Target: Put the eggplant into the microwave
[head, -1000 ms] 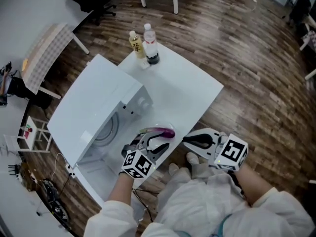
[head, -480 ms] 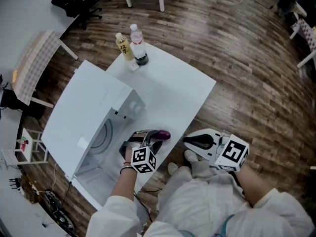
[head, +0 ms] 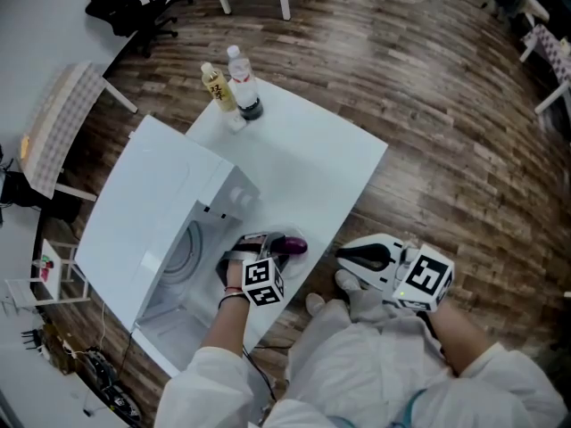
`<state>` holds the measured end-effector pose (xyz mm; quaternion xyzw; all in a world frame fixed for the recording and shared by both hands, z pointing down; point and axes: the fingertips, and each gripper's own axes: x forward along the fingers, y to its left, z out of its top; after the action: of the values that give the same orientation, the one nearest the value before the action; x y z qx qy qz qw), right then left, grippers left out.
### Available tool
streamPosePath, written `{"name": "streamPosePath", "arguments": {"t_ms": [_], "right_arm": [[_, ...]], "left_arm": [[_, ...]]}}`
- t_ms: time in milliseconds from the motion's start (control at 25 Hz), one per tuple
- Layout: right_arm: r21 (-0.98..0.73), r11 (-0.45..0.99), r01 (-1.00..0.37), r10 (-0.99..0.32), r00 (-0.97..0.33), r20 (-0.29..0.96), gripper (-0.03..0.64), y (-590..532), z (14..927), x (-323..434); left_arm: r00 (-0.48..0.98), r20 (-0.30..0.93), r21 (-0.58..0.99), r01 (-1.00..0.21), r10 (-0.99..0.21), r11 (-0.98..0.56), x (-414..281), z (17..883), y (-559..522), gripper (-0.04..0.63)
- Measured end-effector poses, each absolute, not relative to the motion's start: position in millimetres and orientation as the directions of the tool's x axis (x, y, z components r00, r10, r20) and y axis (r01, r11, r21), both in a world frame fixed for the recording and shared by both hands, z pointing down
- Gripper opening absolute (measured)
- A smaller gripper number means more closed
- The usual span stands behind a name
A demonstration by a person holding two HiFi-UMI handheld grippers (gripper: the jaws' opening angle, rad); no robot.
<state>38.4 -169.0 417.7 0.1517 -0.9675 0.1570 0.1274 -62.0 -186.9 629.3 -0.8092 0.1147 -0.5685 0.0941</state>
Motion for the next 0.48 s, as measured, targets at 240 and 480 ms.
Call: {"name": "streamPosePath", "arguments": {"t_ms": [240, 480], "right_arm": [[-0.267, 0.901, -0.341, -0.264, -0.922, 0.284, 0.040, -169, 416, 41], [-0.276, 0.896, -0.349, -0.266, -0.917, 0.297, 0.040, -171, 423, 47]], "left_arm": [[0.285, 0.916, -0.268, -0.092, -0.283, -0.959, -62, 643, -188, 0.215], [0.246, 0.920, -0.278, -0.137, -0.305, -0.951, -65, 643, -191, 0.206]]}}
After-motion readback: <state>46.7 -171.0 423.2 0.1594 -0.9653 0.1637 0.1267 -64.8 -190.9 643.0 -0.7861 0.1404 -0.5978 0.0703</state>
